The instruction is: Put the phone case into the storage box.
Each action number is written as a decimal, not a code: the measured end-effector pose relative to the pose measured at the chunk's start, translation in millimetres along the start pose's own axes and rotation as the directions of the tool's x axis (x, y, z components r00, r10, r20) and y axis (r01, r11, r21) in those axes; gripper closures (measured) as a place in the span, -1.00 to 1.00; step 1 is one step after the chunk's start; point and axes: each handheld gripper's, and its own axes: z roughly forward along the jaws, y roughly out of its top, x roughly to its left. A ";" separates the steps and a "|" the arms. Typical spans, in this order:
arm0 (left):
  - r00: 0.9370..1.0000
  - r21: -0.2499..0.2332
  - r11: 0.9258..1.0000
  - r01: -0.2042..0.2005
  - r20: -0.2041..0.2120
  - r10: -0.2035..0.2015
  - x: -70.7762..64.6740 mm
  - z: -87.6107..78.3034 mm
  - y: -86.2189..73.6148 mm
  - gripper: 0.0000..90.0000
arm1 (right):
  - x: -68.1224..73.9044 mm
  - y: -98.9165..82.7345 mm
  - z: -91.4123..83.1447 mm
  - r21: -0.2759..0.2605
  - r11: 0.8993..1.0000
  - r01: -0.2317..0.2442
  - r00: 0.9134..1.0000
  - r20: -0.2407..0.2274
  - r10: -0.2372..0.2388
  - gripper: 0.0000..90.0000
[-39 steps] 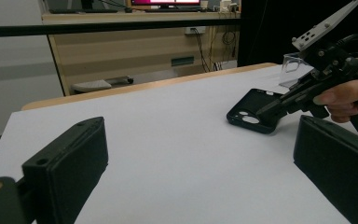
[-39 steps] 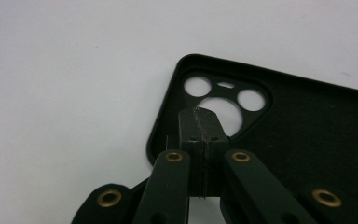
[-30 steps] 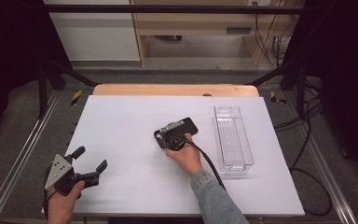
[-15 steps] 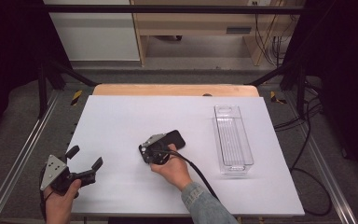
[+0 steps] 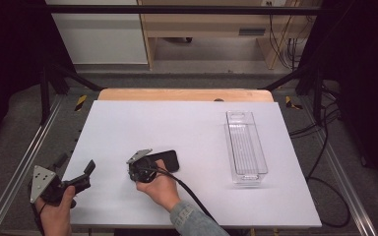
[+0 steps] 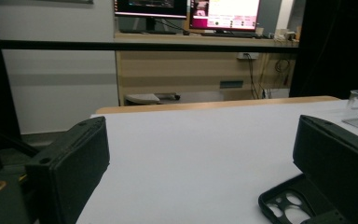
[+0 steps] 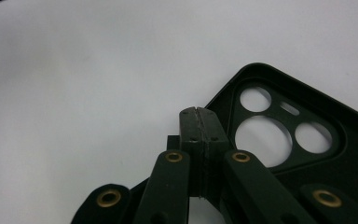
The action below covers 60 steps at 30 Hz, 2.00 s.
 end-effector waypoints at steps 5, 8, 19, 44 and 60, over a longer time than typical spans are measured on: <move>1.000 -0.009 1.000 0.008 -0.015 -0.008 1.8 -1.8 0.3 -0.91 | 5.8 8.3 11.9 -0.028 0.999 -0.020 0.999 0.038 0.021 1.00; 1.000 -0.005 1.000 0.009 -0.008 -0.009 1.1 -1.0 -0.1 -0.91 | 4.5 8.5 13.2 -0.039 0.999 -0.029 0.999 0.041 0.030 1.00; 1.000 0.008 1.000 0.009 0.017 -0.009 -0.9 1.1 -1.1 -0.91 | -1.0 8.6 1.3 -0.043 0.999 0.004 0.999 0.036 -0.002 1.00; 0.992 0.077 0.996 -0.045 0.122 0.036 -14.1 10.7 -5.4 -0.91 | -46.5 5.5 -64.3 -0.093 0.995 0.042 0.989 0.144 -0.028 0.09; 0.986 0.103 0.993 -0.062 0.162 0.044 -19.0 14.6 -7.7 -0.92 | -61.5 -19.6 -55.5 0.076 0.996 0.047 0.999 -0.030 -0.045 -0.83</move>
